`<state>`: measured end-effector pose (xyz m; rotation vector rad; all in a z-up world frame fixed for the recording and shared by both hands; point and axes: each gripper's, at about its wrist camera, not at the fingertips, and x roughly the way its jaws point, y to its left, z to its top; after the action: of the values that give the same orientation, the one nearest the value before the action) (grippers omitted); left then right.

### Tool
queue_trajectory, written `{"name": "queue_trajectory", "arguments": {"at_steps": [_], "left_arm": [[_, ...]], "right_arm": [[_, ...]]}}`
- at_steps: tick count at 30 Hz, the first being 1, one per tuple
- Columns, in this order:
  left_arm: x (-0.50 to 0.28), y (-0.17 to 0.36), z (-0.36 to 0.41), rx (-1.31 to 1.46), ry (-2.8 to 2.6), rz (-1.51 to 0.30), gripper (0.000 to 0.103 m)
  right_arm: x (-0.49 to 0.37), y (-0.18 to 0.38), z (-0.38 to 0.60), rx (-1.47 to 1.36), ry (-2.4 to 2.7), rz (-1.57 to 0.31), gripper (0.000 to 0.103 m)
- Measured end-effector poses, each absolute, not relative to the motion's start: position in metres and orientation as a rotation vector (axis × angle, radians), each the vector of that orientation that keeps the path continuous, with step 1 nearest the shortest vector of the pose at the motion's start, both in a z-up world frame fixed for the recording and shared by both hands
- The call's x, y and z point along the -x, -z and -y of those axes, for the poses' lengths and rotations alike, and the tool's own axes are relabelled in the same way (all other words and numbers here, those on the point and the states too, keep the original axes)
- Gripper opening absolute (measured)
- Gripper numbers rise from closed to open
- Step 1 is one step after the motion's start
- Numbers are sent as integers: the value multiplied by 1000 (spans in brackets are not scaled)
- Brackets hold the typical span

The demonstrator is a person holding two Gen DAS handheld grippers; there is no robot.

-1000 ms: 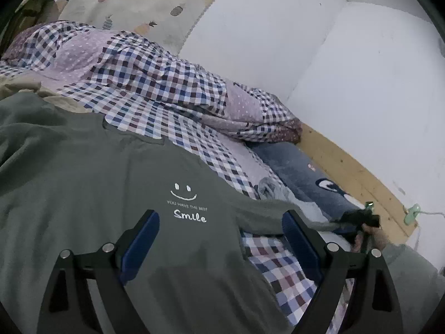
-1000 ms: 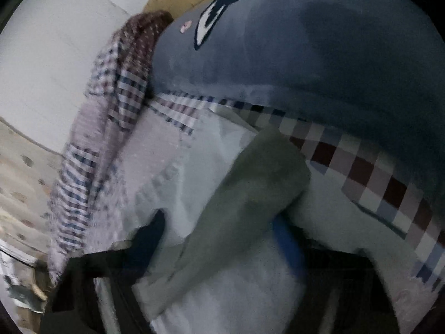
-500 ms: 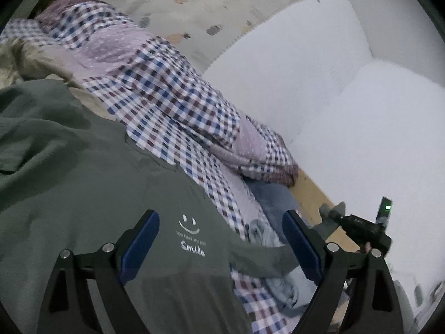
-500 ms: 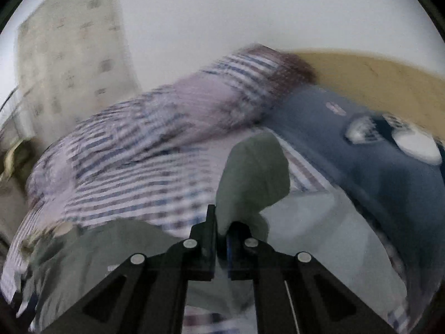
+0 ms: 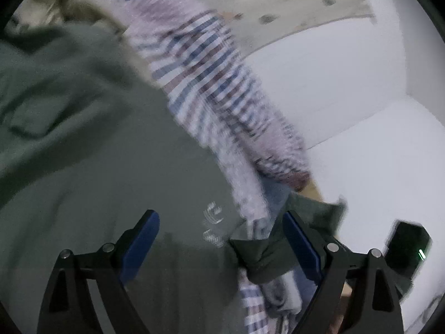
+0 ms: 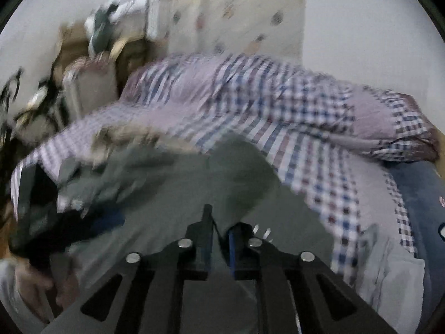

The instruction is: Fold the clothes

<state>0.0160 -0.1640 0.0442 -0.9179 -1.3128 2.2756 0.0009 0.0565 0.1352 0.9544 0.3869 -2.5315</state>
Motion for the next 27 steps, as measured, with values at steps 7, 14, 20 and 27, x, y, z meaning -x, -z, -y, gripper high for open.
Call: {"name": "queue_trajectory", "arguments": {"at_steps": [7,14,20,27], "left_arm": [[-1,-18,145,1115,-2211,1257,92],[-1,-21,123,1172,-2148,1130,92],[-1,-18,125,1161,-2155,1174,92],[2,-18,124,1102,-2118,1195,92]], "right_arm": [[-47,-130,-103,-856,2537,-184,63],[-39,-92,-190,-846,2616,277,69],[-18,-42,-166,-1004,2521,119,69],[-12,0,-130,-1093,2413,-200,69]]}}
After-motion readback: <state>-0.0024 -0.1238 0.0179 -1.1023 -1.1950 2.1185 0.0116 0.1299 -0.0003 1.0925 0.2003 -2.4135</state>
